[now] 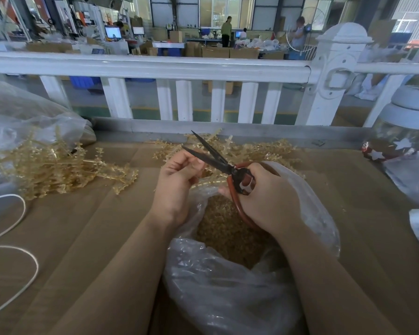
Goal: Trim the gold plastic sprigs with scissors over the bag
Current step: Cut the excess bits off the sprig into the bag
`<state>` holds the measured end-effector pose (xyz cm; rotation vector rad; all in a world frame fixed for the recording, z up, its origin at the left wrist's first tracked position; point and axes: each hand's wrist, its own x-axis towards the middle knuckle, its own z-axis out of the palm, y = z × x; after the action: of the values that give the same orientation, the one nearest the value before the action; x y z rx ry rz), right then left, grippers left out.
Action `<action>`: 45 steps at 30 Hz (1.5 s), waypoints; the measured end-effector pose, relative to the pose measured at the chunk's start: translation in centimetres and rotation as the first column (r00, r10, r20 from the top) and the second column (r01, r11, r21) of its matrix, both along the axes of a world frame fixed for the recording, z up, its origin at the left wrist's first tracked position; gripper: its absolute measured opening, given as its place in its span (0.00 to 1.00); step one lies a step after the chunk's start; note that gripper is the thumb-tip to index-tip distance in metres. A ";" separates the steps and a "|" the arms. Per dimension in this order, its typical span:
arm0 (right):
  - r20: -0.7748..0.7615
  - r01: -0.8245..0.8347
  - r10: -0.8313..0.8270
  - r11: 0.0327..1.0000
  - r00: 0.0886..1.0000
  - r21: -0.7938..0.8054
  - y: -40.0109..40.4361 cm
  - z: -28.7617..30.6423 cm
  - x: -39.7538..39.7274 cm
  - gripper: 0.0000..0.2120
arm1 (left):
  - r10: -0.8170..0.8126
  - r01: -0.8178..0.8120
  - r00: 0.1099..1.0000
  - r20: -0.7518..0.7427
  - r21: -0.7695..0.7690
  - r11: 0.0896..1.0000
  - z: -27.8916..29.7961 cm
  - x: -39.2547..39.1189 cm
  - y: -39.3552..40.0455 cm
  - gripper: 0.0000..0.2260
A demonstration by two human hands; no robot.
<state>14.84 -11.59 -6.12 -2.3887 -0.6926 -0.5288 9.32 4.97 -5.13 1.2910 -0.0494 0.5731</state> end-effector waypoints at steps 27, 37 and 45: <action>0.088 0.060 -0.054 0.995 0.995 -0.076 -0.4 -0.1 0.2 0.24 | -0.097 0.097 0.993 -0.071 -0.011 0.995 0.2 -0.1 0.1 0.03; 0.075 0.038 -0.035 0.999 0.997 -0.034 -0.3 -0.3 0.2 0.30 | -0.096 0.097 0.993 -0.063 0.016 0.995 0.4 -0.3 0.2 0.03; 0.077 0.013 -0.012 1.000 0.997 -0.016 -0.3 -0.2 0.2 0.34 | 0.158 -0.161 0.987 0.042 0.105 0.981 0.0 -0.1 -0.3 0.05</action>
<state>15.03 -11.93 -6.33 -2.4003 -0.7180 -0.6250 9.23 4.65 -5.11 1.3991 -0.0049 0.7380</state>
